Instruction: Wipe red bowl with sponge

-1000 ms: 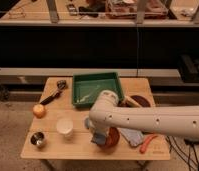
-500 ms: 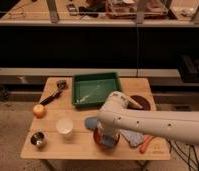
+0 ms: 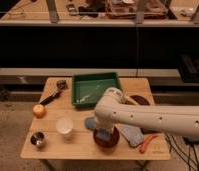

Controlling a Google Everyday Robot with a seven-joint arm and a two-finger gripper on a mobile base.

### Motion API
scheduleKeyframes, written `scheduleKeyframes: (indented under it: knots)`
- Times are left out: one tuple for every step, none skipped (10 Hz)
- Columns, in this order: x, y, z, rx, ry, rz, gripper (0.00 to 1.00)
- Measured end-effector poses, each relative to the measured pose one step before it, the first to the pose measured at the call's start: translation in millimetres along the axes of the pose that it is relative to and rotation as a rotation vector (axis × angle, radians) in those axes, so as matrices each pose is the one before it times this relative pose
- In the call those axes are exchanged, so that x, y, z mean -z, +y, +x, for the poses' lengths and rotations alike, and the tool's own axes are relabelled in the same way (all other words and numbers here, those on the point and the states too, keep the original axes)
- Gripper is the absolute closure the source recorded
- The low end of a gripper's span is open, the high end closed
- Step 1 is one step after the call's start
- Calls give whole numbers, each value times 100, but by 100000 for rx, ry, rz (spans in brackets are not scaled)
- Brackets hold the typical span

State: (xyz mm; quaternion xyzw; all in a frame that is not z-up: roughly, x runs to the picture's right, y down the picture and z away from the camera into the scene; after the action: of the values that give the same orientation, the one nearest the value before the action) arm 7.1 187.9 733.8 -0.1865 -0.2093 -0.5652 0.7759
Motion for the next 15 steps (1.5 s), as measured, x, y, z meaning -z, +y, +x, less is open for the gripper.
scheduleKeyframes:
  knots:
    - [-206,-1254,-145,1839,-74,1702,100]
    - [-54,-350,-134,673,-228,510,100]
    - [165,-757,-436,2547,-265,518,100]
    - [345,-453,-539,1835,-351,-24,100]
    - [224,-25,-607,1356,-621,-1094,100]
    - [181,185,-707,934,-704,-1125,100]
    - [235,651,-1131,182,-1327,-1844,100]
    - [140,1178,-665,-1491,-1032,-1704,100]
    - [114,1061,-288,-2065,-573,-1051,100]
    - [49,685,-306,-2377,-483,-1240,100]
    - [60,701,83,-3096,467,-674,100]
    - [22,1023,391,-3559,1254,-1186,100]
    - [-17,1618,999,-7698,1729,-756,100]
    - [-78,231,704,-2648,1182,303,100]
    - [-420,-23,727,-2823,290,463,100]
